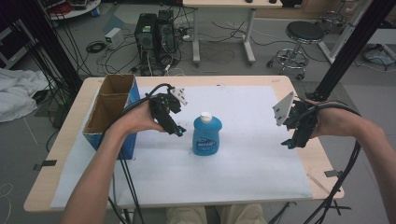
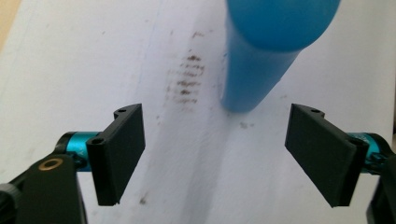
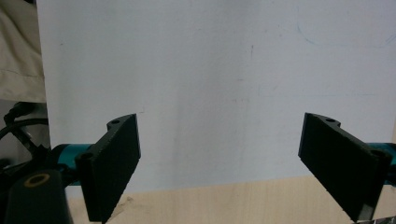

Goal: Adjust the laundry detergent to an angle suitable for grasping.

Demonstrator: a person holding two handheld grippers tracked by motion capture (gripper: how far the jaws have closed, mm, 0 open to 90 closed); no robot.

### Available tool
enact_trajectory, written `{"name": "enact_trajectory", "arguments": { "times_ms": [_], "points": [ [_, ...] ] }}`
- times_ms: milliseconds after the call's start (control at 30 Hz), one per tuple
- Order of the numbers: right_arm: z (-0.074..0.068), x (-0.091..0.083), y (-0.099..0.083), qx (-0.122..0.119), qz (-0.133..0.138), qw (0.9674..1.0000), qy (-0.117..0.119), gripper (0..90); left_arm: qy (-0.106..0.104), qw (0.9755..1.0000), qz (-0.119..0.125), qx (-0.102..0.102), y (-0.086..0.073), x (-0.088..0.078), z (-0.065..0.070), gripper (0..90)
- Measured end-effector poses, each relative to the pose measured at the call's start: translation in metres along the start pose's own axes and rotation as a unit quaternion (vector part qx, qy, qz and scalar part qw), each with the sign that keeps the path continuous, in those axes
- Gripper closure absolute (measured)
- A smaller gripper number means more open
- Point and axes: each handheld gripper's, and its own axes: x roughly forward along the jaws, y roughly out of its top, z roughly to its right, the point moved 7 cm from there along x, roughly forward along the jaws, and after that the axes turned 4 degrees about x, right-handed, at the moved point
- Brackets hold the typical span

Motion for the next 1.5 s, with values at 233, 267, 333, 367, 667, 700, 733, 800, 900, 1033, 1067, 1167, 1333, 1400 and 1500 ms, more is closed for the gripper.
{"name": "enact_trajectory", "arguments": {
  "times_ms": [233, 267, 333, 367, 667, 700, 733, 800, 900, 1033, 1067, 1167, 1333, 1400, 1500],
  "points": [
    [0.000, 0.002, 0.001, 0.001, 0.001, 1.0000, 0.002, 11.9, 0.011, 0.9985, -0.053, 0.006, -0.013, -0.015, -0.017, 13.8],
    [0.000, 0.002, 0.001, 0.001, 0.001, 1.0000, 0.002, 11.9, 0.011, 0.9985, -0.053, 0.006, -0.013, -0.015, -0.017, 13.8],
    [0.001, 0.003, 0.002, -0.002, 0.001, 1.0000, 0.002, 11.9, 0.009, 0.9970, -0.076, 0.011, -0.018, -0.019, -0.023, 13.8],
    [0.001, 0.003, 0.002, -0.001, -0.001, 1.0000, 0.002, 11.9, 0.008, 0.9965, -0.082, 0.014, -0.020, -0.020, -0.025, 13.8],
    [0.001, 0.006, 0.003, -0.007, -0.005, 1.0000, 0.000, 11.9, 0.008, 0.9928, -0.115, 0.034, -0.018, -0.033, -0.034, 13.8],
    [0.000, 0.007, 0.003, -0.003, -0.005, 1.0000, -0.001, 11.9, 0.007, 0.9924, -0.118, 0.037, -0.017, -0.034, -0.035, 13.8],
    [0.000, 0.007, 0.003, -0.005, -0.007, 1.0000, -0.002, 11.9, 0.005, 0.9921, -0.120, 0.036, -0.017, -0.035, -0.036, 13.8],
    [-0.001, 0.006, 0.003, -0.004, -0.007, 1.0000, -0.002, 11.9, 0.006, 0.9910, -0.128, 0.038, -0.018, -0.036, -0.039, 13.8],
    [0.000, 0.006, 0.003, -0.002, -0.006, 1.0000, -0.003, 11.9, 0.004, 0.9886, -0.144, 0.043, -0.020, -0.036, -0.042, 13.8],
    [0.001, 0.007, 0.002, -0.002, -0.010, 0.9999, -0.003, 11.9, 0.009, 0.9860, -0.160, 0.047, -0.023, -0.037, -0.045, 13.8],
    [0.002, 0.007, 0.002, -0.003, -0.010, 0.9999, -0.002, 11.9, 0.012, 0.9852, -0.165, 0.046, -0.024, -0.037, -0.045, 13.8],
    [0.002, 0.007, 0.003, -0.002, -0.009, 0.9999, -0.004, 11.9, 0.016, 0.9826, -0.179, 0.049, -0.027, -0.038, -0.043, 13.8],
    [0.006, 0.008, 0.007, 0.000, -0.010, 0.9999, -0.005, 11.9, 0.013, 0.9811, -0.185, 0.055, -0.031, -0.041, -0.042, 13.8],
    [0.006, 0.009, 0.009, -0.003, -0.010, 0.9999, -0.003, 11.9, 0.015, 0.9806, -0.188, 0.054, -0.033, -0.043, -0.044, 13.8],
    [0.007, 0.010, 0.012, -0.008, -0.011, 0.9999, -0.003, 11.9, 0.018, 0.9800, -0.191, 0.054, -0.033, -0.046, -0.045, 13.8]
  ]
}}
